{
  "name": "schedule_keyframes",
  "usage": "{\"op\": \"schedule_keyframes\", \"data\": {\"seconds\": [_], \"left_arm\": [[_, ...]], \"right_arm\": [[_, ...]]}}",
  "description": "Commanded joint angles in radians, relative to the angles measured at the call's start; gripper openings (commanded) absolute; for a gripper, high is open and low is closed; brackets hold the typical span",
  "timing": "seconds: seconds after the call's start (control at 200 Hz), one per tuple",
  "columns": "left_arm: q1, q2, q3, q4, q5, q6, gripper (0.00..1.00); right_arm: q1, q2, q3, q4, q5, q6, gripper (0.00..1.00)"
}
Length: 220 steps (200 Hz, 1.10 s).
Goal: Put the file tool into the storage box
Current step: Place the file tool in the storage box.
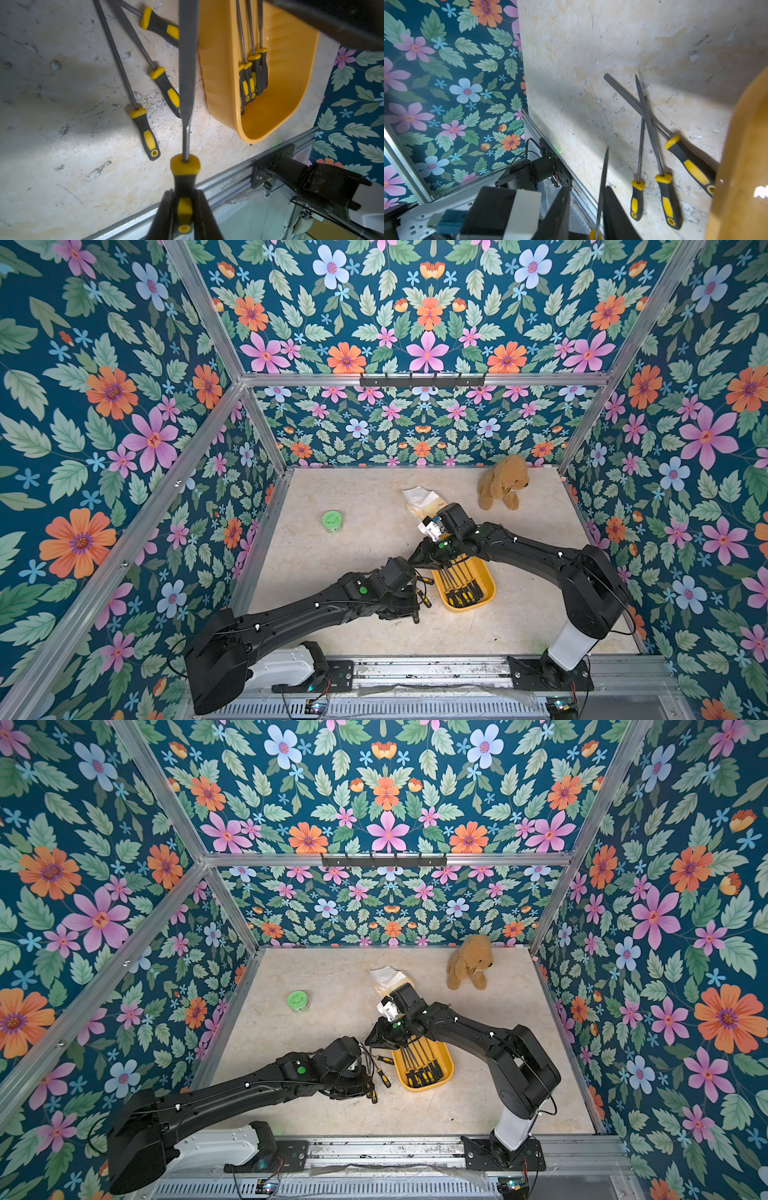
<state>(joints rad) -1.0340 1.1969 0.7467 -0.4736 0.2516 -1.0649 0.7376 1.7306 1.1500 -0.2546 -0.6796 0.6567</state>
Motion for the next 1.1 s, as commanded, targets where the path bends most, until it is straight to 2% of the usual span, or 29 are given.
{"op": "schedule_keyframes", "data": {"seconds": [0.0,0.175,0.471,0.551,0.601,0.636,0.701,0.846,0.937,0.962,0.977,1.017,1.097], "left_arm": [[0.001,-0.01,0.0,0.025,0.004,0.019,0.0],[0.002,-0.03,-0.012,0.053,0.018,0.02,0.0],[0.002,-0.041,-0.022,0.073,0.038,0.019,0.0],[0.002,-0.041,-0.022,0.075,0.034,0.018,0.0],[0.002,-0.042,-0.021,0.071,0.024,0.012,0.0],[0.003,-0.043,-0.022,0.067,0.016,0.007,0.06],[0.006,-0.052,-0.022,0.068,0.005,-0.002,0.14],[0.036,-0.096,-0.014,0.063,-0.034,-0.028,0.64],[0.051,-0.127,-0.008,0.082,-0.049,-0.04,0.78],[0.056,-0.132,-0.01,0.085,-0.054,-0.045,0.91],[0.057,-0.134,-0.01,0.087,-0.06,-0.048,0.95],[0.059,-0.139,-0.013,0.084,-0.074,-0.057,0.99],[0.06,-0.125,-0.035,0.074,-0.099,-0.088,0.99]], "right_arm": [[0.005,0.018,0.015,-0.016,0.014,-0.012,0.3],[0.008,0.054,0.046,-0.035,0.028,-0.029,0.25],[0.009,0.078,0.085,-0.093,0.044,-0.07,0.24],[0.009,0.077,0.089,-0.08,0.035,-0.063,0.16],[0.009,0.075,0.096,-0.087,0.036,-0.067,0.07],[0.007,0.072,0.105,-0.104,0.039,-0.075,0.0],[0.005,0.066,0.124,-0.146,0.048,-0.098,0.0],[-0.011,0.06,0.178,-0.295,0.111,-0.172,0.0],[-0.041,0.046,0.223,-0.399,0.186,-0.218,0.0],[-0.052,0.043,0.242,-0.437,0.213,-0.239,0.0],[-0.057,0.044,0.255,-0.461,0.238,-0.252,0.0],[-0.074,0.046,0.295,-0.522,0.303,-0.283,0.0],[-0.096,0.064,0.384,-0.665,0.448,-0.345,0.0]]}}
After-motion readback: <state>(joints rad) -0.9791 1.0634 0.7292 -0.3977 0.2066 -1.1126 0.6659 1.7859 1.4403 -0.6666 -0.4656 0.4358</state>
